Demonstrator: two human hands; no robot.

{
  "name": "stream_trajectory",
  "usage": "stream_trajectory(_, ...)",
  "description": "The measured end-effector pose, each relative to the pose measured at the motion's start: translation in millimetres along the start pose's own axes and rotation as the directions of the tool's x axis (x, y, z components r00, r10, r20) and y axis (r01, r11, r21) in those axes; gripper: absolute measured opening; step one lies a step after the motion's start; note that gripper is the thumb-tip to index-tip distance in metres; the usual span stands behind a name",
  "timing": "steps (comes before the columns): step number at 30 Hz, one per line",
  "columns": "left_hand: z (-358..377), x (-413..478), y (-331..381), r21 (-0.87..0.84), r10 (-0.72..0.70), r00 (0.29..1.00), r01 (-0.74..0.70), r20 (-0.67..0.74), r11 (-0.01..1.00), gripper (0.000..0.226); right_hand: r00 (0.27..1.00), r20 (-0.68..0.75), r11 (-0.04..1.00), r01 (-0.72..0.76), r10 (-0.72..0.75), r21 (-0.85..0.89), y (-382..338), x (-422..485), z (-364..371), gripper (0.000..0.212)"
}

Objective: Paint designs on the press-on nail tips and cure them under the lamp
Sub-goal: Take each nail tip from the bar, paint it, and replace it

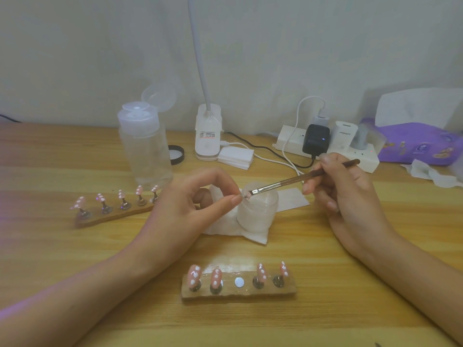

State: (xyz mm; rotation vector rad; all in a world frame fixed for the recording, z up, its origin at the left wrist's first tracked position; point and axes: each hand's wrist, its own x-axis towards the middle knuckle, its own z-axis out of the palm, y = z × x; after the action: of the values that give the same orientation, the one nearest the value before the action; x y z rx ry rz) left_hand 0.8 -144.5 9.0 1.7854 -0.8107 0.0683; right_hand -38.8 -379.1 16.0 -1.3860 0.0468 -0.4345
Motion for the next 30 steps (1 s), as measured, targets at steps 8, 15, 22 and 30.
stream_trajectory(8, 0.4, -0.1, -2.5, -0.016, -0.007, 1.0, 0.007, -0.008, 1.0, 0.01, 0.999, 0.038, 1.0, -0.005, 0.004, 0.011, -0.6, -0.1, 1.5, 0.023)
stream_trajectory(15, 0.1, -0.6, -0.9, -0.014, -0.001, 1.0, 0.001, -0.003, 1.0, 0.01, 0.998, 0.051, 0.999, 0.019, -0.021, 0.038, -1.3, -0.7, 1.2, 0.022)
stream_trajectory(22, 0.3, -0.6, -0.3, -0.019, -0.005, 1.0, 0.005, 0.001, 1.0, 0.008, 0.999, 0.043, 0.999, 0.014, -0.016, 0.039, -1.7, -0.6, 0.5, 0.022)
stream_trajectory(30, 0.3, -1.4, 0.3, -0.027, -0.016, 1.0, 0.016, 0.0, 1.0, 0.009, 0.998, 0.053, 0.998, 0.025, -0.028, 0.049, -1.3, -0.8, 0.1, 0.023)
